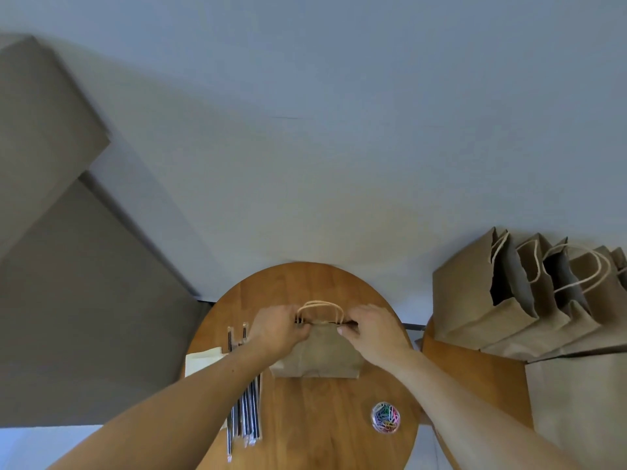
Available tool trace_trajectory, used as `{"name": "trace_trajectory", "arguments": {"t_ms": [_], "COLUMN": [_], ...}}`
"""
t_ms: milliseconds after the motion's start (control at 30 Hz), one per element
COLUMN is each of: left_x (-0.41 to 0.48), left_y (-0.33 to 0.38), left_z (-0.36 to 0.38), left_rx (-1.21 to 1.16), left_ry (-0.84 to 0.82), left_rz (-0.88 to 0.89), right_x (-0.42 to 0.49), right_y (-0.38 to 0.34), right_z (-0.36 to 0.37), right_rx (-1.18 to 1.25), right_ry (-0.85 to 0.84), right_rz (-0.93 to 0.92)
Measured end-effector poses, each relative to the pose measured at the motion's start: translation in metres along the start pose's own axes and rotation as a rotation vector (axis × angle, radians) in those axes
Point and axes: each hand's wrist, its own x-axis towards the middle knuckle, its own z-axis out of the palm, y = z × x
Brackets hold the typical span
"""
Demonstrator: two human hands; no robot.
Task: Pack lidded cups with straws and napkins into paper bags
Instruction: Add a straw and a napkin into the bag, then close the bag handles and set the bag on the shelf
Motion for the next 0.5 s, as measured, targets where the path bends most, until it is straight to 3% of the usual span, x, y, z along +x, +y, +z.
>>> {"name": "trace_trajectory", "arguments": {"t_ms": [133, 200, 367, 500], "left_x": [0.003, 0.004, 0.005, 0.007], "left_y": [-0.002, -0.003, 0.001, 0.002], "left_z": [0.003, 0.004, 0.009, 0.01], "left_rx": [-0.024, -0.04, -0.078, -0.085], "left_ry": [0.001, -0.003, 0.032, 0.089], "left_rz": [0.023, 0.037, 0.015, 0.034], "right_x": [-0.027, -0.047, -0.086, -0.1], "right_y": [0.024, 0.039, 0.066, 0.083], "right_z": [0.002, 0.01, 0.06, 0.101], "right_rx": [0.367, 0.375, 0.283, 0.034], "right_ry": [0.166, 0.248, 0.087, -0.231], "right_rz": [0.174, 0.285, 0.405, 0.439]}}
